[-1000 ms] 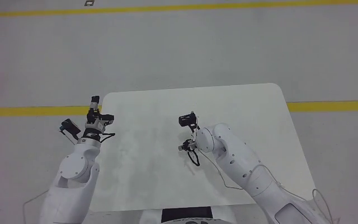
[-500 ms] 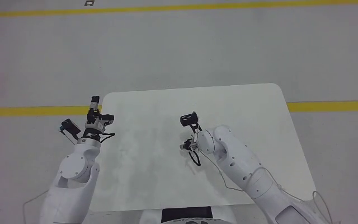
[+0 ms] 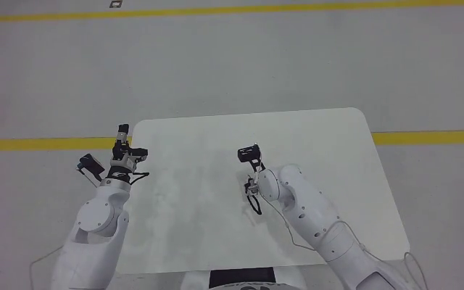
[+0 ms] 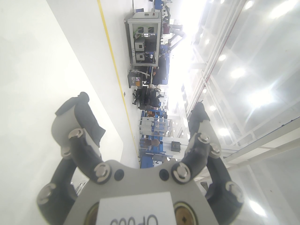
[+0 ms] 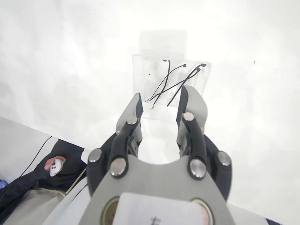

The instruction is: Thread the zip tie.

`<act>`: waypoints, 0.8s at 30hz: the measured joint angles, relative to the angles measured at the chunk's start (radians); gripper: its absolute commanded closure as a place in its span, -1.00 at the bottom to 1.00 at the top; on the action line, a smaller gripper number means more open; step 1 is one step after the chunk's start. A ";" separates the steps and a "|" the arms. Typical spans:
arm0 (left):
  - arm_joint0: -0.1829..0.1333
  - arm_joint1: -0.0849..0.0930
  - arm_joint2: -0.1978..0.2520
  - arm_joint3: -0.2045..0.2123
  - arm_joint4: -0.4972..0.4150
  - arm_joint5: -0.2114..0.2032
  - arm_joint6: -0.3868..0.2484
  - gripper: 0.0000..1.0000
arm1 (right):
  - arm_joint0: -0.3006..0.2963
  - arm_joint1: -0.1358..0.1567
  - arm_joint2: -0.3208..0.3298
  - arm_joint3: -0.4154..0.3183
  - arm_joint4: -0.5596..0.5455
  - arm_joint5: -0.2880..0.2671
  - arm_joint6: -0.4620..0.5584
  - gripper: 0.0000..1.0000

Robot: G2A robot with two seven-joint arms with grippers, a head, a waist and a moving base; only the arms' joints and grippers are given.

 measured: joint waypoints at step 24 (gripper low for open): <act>0.000 0.000 0.000 0.000 0.000 0.000 0.000 -1.00 | -0.017 -0.074 0.019 0.068 -0.144 0.000 0.018 0.58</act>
